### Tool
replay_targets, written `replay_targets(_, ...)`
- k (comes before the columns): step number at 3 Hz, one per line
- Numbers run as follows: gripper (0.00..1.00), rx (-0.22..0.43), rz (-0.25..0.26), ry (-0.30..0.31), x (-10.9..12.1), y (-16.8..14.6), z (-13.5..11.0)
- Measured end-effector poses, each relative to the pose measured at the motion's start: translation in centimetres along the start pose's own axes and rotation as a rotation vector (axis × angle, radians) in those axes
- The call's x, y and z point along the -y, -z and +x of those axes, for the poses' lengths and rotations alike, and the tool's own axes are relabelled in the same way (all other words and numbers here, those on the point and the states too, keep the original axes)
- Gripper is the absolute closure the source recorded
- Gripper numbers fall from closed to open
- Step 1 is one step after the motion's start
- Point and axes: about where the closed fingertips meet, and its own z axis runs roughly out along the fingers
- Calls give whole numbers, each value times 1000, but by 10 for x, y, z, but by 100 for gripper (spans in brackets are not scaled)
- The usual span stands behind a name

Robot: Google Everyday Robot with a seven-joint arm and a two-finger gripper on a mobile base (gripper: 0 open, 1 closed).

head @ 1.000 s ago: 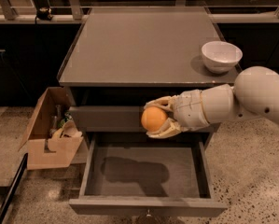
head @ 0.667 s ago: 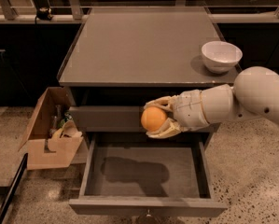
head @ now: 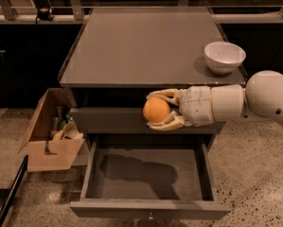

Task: Pick orange from middle drawer and place on counter

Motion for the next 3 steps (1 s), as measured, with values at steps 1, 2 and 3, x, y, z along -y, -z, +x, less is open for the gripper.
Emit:
replay_targets(1, 100, 67, 66, 19, 29, 5, -4)
replay_targets(2, 100, 104, 146, -7, 58, 7, -3)
replay_targets(3, 100, 89, 241, -91, 82, 3, 0)
